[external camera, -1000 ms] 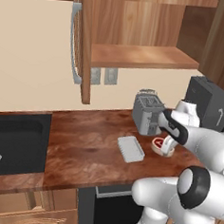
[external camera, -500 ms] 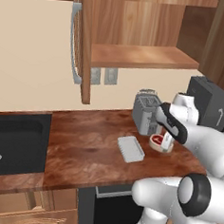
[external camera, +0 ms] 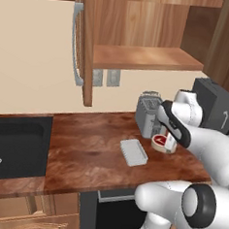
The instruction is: Retrieve the tupperware from the cabinet, then place the raw meat into the tupperware to avoid contamination.
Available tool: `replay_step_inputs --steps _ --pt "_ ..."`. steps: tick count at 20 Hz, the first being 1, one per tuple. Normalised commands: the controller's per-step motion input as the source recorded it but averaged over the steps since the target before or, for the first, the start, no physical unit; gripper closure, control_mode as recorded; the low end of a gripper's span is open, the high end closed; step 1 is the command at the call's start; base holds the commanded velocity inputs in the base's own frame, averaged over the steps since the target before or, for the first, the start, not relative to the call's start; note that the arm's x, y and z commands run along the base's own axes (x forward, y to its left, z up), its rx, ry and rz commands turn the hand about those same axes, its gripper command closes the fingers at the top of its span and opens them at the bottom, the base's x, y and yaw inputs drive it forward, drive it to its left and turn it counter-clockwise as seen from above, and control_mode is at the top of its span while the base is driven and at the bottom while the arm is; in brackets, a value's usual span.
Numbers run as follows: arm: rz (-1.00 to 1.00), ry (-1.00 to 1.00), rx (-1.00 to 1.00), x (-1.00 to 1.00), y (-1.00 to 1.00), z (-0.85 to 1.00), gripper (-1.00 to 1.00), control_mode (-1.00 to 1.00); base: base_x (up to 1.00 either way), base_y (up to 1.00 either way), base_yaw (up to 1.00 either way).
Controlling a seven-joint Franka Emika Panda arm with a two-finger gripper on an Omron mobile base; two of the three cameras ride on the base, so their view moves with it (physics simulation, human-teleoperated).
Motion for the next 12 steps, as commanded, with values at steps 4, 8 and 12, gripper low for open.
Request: replay_step_inputs --steps 4,8,12 --pt "0.01 0.0 -0.02 0.0 0.11 0.07 1.0 -1.0 0.0 0.0 0.0" --pt "0.0 0.0 -0.02 0.0 0.16 0.0 1.0 -1.0 0.0 0.0 0.0" --pt "0.0 0.0 -0.02 0.0 0.21 0.0 1.0 -1.0 0.0 0.0 0.0"
